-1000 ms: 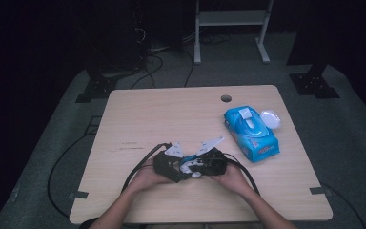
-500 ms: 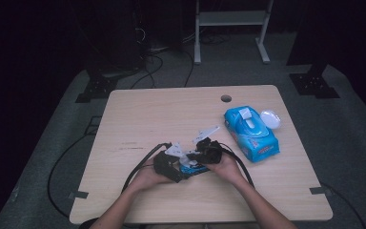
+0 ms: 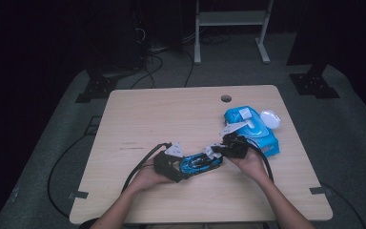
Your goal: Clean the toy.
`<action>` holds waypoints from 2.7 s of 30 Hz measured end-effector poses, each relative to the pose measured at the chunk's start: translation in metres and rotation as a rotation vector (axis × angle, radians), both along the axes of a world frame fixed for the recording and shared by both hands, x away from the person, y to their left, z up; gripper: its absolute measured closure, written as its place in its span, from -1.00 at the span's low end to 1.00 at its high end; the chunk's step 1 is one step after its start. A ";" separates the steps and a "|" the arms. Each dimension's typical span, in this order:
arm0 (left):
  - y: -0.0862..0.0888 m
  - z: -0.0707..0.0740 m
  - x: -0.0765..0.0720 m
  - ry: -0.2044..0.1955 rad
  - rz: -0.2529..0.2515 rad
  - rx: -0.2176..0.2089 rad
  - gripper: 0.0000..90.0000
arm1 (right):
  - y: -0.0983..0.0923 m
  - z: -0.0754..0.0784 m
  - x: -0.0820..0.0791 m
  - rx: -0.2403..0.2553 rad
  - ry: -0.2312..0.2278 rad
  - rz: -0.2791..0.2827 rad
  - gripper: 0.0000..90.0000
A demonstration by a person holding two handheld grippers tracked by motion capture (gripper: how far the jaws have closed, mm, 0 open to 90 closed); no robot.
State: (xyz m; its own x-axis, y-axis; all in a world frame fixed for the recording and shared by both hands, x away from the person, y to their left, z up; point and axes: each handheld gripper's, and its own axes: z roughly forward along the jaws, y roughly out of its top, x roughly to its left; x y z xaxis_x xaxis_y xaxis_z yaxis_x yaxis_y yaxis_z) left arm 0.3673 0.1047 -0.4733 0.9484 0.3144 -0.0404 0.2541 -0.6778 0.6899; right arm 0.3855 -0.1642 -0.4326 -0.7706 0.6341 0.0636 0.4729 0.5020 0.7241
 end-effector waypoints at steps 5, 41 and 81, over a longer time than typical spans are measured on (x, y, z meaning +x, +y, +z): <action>0.000 0.000 0.000 0.002 0.000 -0.003 -0.48 | -0.006 0.012 -0.006 0.016 -0.018 0.000 0.85; 0.013 0.000 0.021 0.213 0.157 -0.160 -0.56 | -0.008 -0.013 -0.038 -0.006 -0.008 0.134 0.85; 0.010 0.003 0.009 0.208 0.076 -0.161 -0.07 | -0.017 -0.022 -0.052 0.052 -0.003 0.107 0.87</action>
